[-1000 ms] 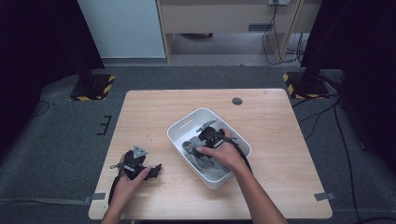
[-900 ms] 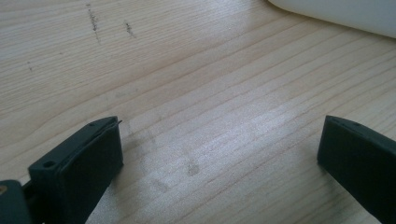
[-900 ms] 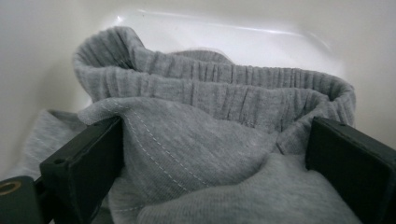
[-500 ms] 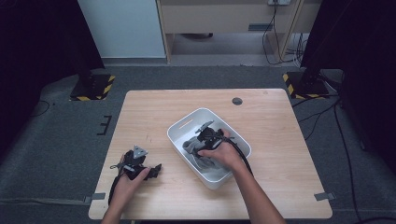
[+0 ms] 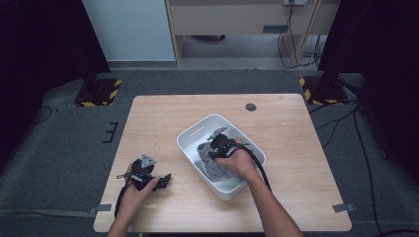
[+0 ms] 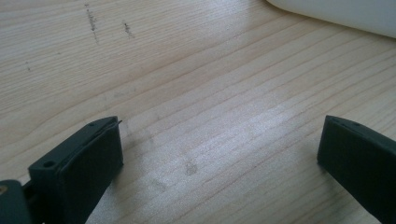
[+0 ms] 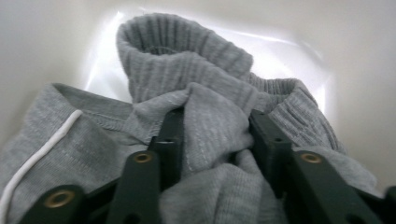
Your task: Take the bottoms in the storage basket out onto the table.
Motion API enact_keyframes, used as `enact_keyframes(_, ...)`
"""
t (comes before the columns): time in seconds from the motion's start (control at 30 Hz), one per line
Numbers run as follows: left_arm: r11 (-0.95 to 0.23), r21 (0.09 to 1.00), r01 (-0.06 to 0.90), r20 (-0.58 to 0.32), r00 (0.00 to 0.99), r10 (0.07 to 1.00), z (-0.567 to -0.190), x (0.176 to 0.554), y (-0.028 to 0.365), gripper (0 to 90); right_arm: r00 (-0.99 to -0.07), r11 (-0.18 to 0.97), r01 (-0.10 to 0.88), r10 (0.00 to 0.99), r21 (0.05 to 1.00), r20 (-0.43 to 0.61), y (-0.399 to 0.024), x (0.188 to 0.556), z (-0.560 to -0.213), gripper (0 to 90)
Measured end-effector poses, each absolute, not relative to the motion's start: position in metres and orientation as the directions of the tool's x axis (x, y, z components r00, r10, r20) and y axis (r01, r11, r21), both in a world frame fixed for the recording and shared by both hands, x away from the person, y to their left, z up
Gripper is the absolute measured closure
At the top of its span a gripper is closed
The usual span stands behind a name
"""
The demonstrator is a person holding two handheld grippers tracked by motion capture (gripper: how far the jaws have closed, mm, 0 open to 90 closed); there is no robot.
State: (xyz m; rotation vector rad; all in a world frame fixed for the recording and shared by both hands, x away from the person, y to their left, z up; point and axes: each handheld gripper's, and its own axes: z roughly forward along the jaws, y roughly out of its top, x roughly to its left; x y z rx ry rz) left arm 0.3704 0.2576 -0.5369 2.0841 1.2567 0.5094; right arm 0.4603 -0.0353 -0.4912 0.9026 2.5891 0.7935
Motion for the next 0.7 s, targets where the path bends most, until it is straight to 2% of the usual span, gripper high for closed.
enact_keyframes(0.07, -0.335, 0.696, 0.635, 0.000, 0.467, 0.884, -0.537, 0.370, 0.258, 0.0, -0.764, 0.639, 0.486, 0.642, 0.595, -0.066, -0.038, 0.461, -0.489, 66.4)
enact_keyframes(0.17, -0.333, 0.697, 0.635, -0.001, 0.466, 0.885, -0.537, 0.370, 0.257, 0.0, -0.768, 0.638, 0.480, 0.637, 0.602, -0.062, -0.040, 0.460, -0.487, 68.3)
enact_keyframes(0.7, -0.335, 0.696, 0.635, 0.000, 0.467, 0.884, -0.537, 0.370, 0.257, 0.0, -0.769, 0.572, 0.453, 0.639, 0.684, -0.024, -0.051, 0.454, -0.466, 72.3)
